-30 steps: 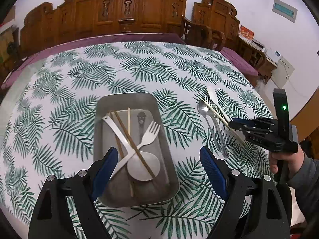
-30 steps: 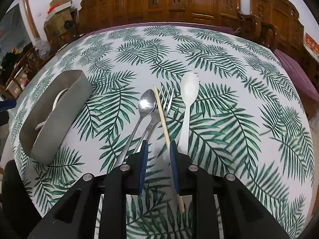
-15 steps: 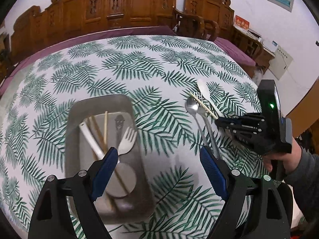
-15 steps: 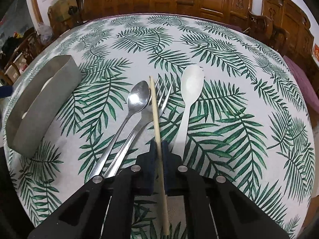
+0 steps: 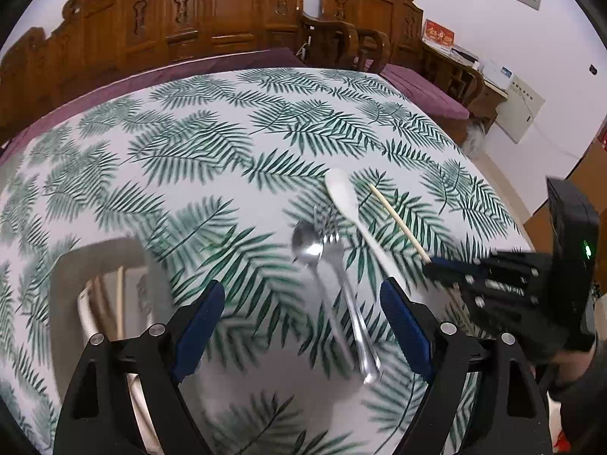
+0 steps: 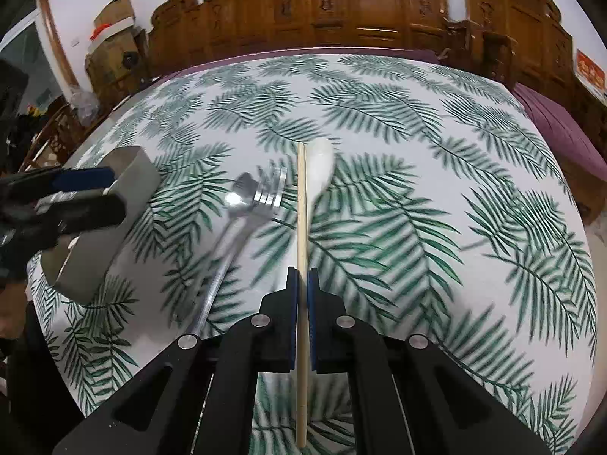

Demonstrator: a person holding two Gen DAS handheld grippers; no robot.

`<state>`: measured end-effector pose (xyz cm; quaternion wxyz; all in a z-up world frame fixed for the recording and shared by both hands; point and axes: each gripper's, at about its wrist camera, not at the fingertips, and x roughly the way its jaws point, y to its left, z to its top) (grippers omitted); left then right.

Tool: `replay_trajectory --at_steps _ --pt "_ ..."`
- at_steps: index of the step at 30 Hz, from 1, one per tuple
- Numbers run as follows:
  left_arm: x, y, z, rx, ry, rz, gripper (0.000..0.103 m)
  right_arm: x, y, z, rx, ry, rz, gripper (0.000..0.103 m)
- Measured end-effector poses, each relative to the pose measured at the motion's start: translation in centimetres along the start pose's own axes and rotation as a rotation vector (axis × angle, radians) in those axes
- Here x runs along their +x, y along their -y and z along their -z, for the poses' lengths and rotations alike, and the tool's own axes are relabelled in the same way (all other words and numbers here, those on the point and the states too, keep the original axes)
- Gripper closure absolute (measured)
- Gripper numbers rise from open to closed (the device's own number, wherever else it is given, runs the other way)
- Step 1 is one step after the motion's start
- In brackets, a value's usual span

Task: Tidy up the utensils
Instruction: 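Grasp the metal spoon by its handle with the left tool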

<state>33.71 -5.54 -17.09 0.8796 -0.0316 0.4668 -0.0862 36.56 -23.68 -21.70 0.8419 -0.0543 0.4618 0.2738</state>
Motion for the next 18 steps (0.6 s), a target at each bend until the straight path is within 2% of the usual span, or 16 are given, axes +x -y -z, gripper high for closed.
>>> replay_trajectory --at_steps 10,12,15,18 --pt "5.1 0.9 -2.5 0.026 -0.036 -0.035 0.039 0.6 2.4 1.1 0.037 -0.011 0.028 0.097" --pt "6.0 0.7 -2.7 0.011 -0.056 -0.027 0.043 0.6 2.7 1.1 0.042 -0.010 0.029 0.097" --pt "7.1 0.0 -3.0 -0.032 -0.076 0.006 0.056 0.5 2.8 1.1 0.048 -0.007 0.027 0.097" --pt "7.7 -0.6 -3.1 -0.061 -0.076 0.010 0.058 0.5 2.8 1.1 0.046 -0.008 0.028 0.097"
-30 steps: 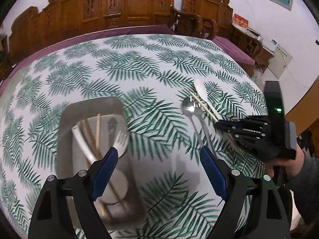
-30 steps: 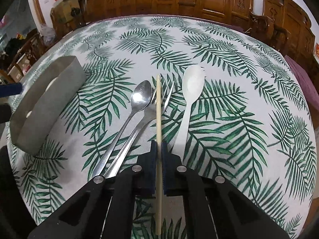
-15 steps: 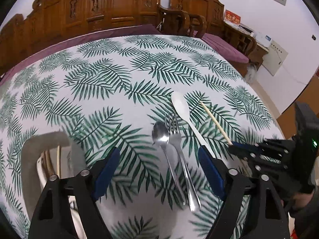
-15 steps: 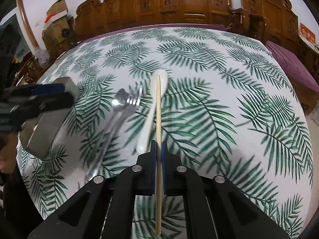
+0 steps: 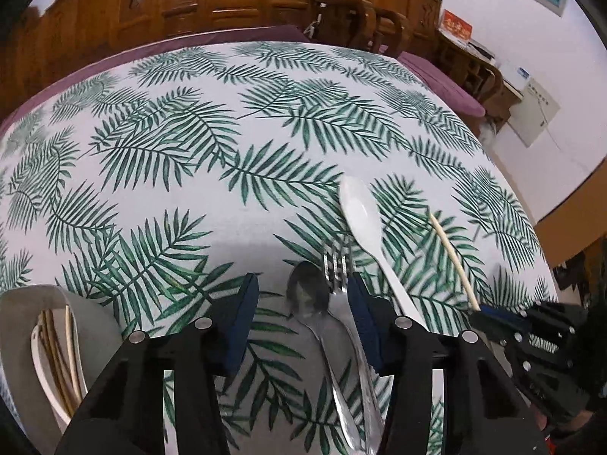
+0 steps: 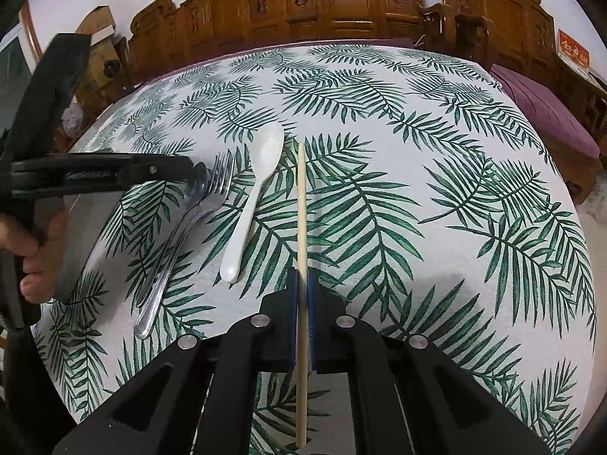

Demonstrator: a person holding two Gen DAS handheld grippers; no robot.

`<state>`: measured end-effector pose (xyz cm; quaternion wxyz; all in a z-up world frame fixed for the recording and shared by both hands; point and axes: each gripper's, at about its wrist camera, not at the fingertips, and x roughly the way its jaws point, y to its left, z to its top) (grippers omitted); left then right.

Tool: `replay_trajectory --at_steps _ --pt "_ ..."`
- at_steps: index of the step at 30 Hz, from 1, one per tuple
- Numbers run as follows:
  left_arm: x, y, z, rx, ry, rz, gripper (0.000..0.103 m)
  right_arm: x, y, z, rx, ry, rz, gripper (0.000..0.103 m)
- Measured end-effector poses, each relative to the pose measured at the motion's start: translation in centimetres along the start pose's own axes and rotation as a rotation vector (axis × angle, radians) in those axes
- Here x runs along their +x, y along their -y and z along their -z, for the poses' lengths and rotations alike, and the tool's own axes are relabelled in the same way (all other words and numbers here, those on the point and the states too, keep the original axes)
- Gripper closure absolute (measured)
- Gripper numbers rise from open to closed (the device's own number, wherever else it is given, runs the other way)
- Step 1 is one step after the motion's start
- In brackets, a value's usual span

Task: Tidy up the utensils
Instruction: 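Grasp the metal spoon by its handle with the left tool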

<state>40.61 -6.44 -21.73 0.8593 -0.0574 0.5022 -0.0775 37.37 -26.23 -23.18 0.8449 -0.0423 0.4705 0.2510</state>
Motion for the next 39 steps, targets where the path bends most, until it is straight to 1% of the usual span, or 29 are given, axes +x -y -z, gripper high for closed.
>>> replay_trajectory --at_steps 3,5,8,10,11,13,16,19,24,30,35,39 --pt "0.9 -0.5 0.0 -0.026 -0.034 0.007 0.063 0.0 0.0 0.1 -0.002 -0.003 0.001 0.097" --pt "1.4 -0.4 0.1 -0.025 -0.047 0.015 0.065 -0.1 0.1 0.1 -0.001 -0.004 0.001 0.097" --pt "2.0 -0.3 0.2 -0.025 -0.064 0.017 0.071 -0.1 0.2 0.2 0.003 -0.006 0.003 0.097" --pt "2.1 -0.4 0.4 -0.029 -0.061 0.014 0.087 -0.1 0.3 0.3 0.005 -0.008 0.004 0.097" --pt "2.1 -0.4 0.5 -0.031 -0.063 0.015 0.088 -0.1 0.3 0.4 0.006 -0.009 0.004 0.097" --pt "1.8 -0.5 0.5 -0.037 -0.056 0.011 0.096 -0.1 0.3 0.5 0.008 -0.011 0.004 0.097" --pt "1.0 -0.8 0.5 -0.045 -0.044 0.028 0.102 -0.4 0.1 0.5 0.006 -0.006 0.003 0.097" --pt "0.0 -0.6 0.6 -0.021 -0.032 0.021 0.103 -0.8 -0.3 0.5 0.004 0.002 -0.002 0.097" --pt "-1.7 -0.2 1.0 -0.008 -0.005 0.042 0.103 -1.5 -1.1 0.5 0.002 0.011 -0.006 0.097" --pt "-4.7 0.1 1.4 0.019 0.046 0.031 0.103 -2.3 -2.2 0.5 -0.007 0.022 -0.009 0.097" --pt "-7.3 -0.6 1.6 0.021 0.082 0.022 0.103 -3.4 -3.5 -0.1 -0.015 0.041 -0.015 0.097" --pt "-10.0 -1.4 1.8 0.030 0.119 0.001 0.103 -4.2 -4.9 -0.6 -0.028 0.058 -0.022 0.097"
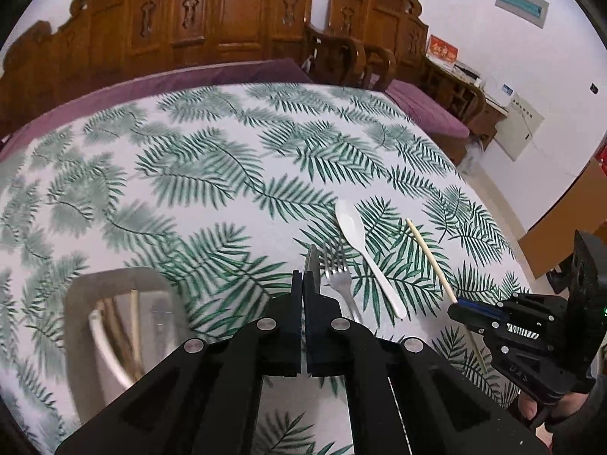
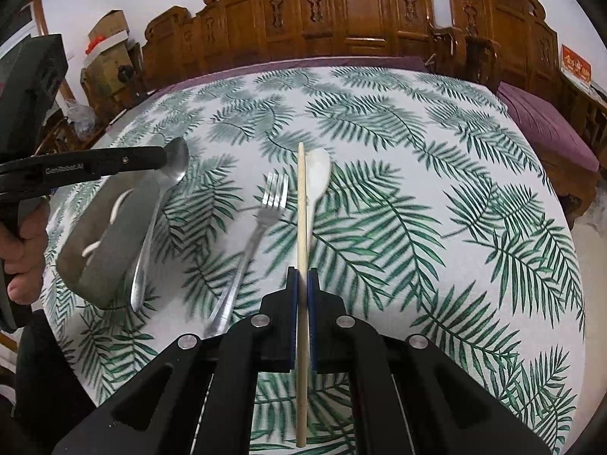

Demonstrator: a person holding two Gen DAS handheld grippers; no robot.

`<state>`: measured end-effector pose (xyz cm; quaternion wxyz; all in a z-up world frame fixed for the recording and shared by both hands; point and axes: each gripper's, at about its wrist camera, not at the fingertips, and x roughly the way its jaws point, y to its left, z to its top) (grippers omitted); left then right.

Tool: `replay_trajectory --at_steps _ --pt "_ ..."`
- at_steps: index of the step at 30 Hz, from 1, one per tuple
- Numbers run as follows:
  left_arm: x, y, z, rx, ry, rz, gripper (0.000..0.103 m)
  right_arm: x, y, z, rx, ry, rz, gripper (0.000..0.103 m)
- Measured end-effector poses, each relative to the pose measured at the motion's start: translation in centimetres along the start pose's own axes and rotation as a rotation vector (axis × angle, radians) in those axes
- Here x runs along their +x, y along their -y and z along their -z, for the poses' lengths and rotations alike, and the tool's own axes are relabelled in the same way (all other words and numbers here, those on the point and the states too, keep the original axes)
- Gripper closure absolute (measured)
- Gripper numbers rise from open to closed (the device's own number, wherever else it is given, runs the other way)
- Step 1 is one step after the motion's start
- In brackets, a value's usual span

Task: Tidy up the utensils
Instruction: 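Lift the metal spoon and lower it into the tray with the left tool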

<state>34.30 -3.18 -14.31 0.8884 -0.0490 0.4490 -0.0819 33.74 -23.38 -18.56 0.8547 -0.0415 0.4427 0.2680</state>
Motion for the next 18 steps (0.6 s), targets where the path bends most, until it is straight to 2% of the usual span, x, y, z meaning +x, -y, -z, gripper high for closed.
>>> replay_trajectory --at_steps 9,18 --pt "-4.8 -3.3 0.9 -0.010 0.053 -0.045 0.103 -0.6 -4.2 -1.1 -0.029 0.027 -0.034 0.097" --pt "-7.4 -8.3 2.0 -0.044 0.068 -0.104 0.103 -0.1 -7.8 -1.3 -0.053 0.024 -0.065 0.097"
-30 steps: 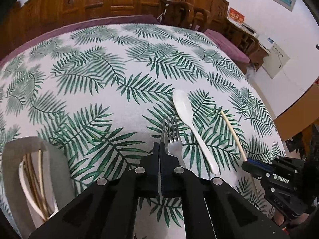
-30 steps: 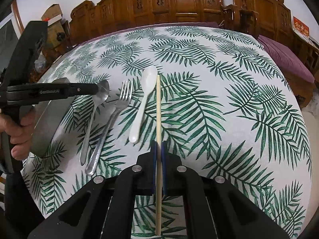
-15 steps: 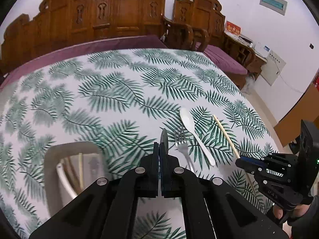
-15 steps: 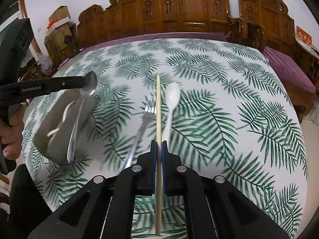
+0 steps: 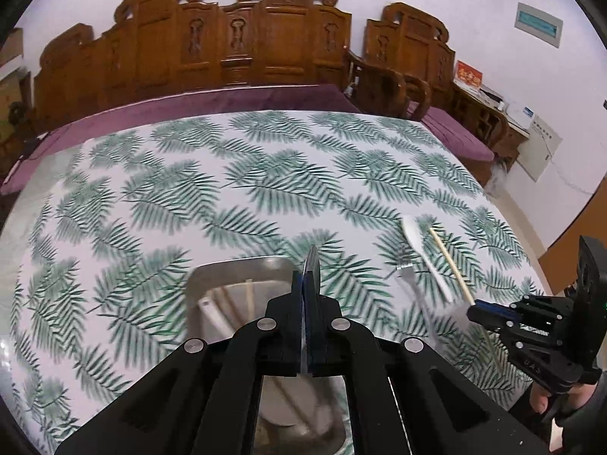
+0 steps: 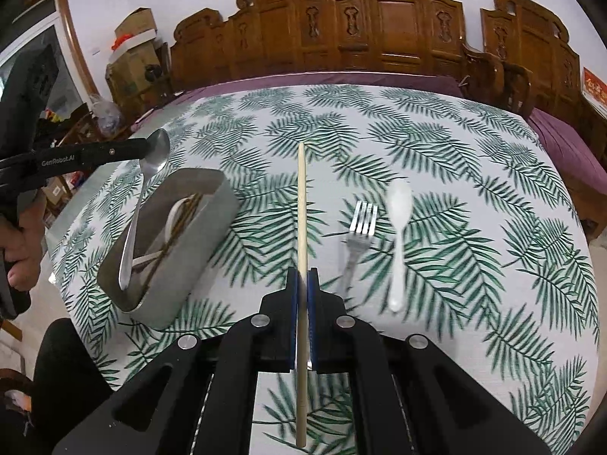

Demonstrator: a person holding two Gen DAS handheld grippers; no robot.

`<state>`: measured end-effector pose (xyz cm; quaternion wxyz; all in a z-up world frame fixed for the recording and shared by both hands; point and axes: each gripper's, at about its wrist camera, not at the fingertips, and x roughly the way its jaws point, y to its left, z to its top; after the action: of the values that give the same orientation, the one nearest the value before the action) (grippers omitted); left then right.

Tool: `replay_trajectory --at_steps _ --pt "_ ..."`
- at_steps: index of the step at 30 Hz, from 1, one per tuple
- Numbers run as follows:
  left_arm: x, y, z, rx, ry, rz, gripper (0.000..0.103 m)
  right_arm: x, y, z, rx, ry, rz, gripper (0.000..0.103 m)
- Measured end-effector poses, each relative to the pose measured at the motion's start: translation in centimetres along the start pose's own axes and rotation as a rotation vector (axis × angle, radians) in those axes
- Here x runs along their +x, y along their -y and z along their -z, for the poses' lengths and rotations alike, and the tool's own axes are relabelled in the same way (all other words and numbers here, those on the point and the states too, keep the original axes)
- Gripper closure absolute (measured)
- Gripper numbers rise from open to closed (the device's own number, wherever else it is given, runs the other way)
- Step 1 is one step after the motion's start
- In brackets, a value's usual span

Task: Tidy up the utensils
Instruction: 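Lift the metal spoon and lower it into the tray with the left tool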

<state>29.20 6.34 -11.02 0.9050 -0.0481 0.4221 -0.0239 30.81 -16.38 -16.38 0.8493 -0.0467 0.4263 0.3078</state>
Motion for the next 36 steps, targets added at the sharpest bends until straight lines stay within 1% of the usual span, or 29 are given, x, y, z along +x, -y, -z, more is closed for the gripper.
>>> replay_trajectory --at_steps 6,12,19,25,33,36 --pt "0.3 -2.6 0.8 0.006 -0.026 -0.031 0.103 0.6 -1.5 -0.1 -0.006 -0.010 -0.013 0.097" --pt "1.8 -4.4 2.1 0.018 -0.070 -0.067 0.103 1.2 -2.6 0.2 -0.022 -0.027 -0.018 0.097" --pt "3.6 -4.5 3.2 0.060 -0.120 -0.096 0.103 1.6 -2.7 0.4 -0.024 -0.039 -0.015 0.097" --pt "5.3 -4.2 3.6 0.078 -0.147 -0.102 0.103 1.4 -2.6 0.5 -0.027 -0.044 -0.009 0.097" --pt "6.9 -4.5 3.8 0.040 -0.185 -0.096 0.102 1.2 -2.6 0.9 -0.029 -0.051 -0.005 0.097" --pt "6.5 -4.7 3.9 0.016 -0.174 -0.082 0.102 1.1 -2.8 0.8 -0.030 -0.050 -0.006 0.097"
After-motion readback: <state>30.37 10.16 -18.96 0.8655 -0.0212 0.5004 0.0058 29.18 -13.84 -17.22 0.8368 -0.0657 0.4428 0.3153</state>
